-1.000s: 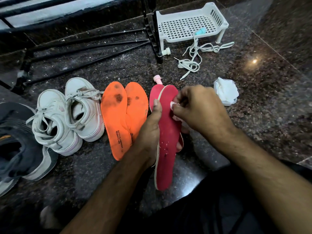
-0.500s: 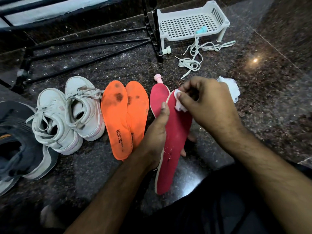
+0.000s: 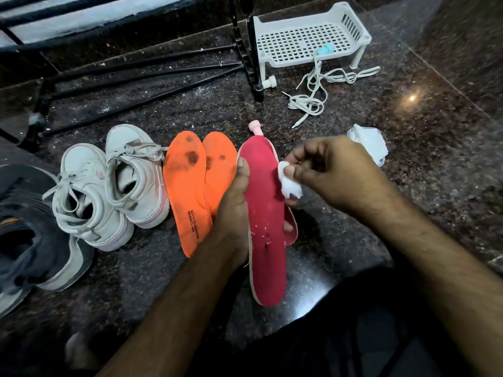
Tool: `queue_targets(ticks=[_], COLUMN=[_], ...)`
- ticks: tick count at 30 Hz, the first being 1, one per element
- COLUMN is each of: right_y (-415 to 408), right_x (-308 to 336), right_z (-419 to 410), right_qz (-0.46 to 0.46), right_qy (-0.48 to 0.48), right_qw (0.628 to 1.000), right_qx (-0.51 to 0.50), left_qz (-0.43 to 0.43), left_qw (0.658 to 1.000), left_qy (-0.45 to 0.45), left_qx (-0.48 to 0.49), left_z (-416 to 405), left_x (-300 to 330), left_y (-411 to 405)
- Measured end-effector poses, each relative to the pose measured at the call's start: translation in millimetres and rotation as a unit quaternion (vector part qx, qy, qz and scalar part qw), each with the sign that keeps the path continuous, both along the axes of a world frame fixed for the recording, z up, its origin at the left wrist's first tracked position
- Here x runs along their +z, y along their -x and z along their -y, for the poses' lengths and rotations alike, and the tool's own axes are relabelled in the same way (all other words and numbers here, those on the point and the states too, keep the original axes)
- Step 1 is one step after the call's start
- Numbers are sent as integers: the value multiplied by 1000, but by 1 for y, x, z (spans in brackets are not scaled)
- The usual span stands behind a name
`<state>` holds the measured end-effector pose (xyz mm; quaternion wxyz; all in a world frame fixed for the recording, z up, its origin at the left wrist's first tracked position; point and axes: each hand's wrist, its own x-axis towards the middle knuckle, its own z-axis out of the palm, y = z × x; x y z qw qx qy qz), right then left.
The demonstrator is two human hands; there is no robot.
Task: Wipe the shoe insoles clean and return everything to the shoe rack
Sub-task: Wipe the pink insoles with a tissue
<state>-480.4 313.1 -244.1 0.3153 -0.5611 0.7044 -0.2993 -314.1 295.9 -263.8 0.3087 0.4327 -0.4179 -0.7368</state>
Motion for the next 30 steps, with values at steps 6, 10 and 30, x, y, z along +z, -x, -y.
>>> queue_targets(ticks=[6,10,30], right_y=[-7,-4,-2], right_x=[-12,-14,-15], right_z=[2,3,9], right_qz=[-36,-43,48], right_qy=[-10,-2,41], right_qw=[999,999,998], right_qx=[28,22,4], left_qz=[-28,-14,-7], left_qw=[997,994,989], left_qy=[22,-38,9], left_qx=[65,97,147], left_z=[-3,-3,6], left_x=[3,-21,-40], left_y=[5,3,2])
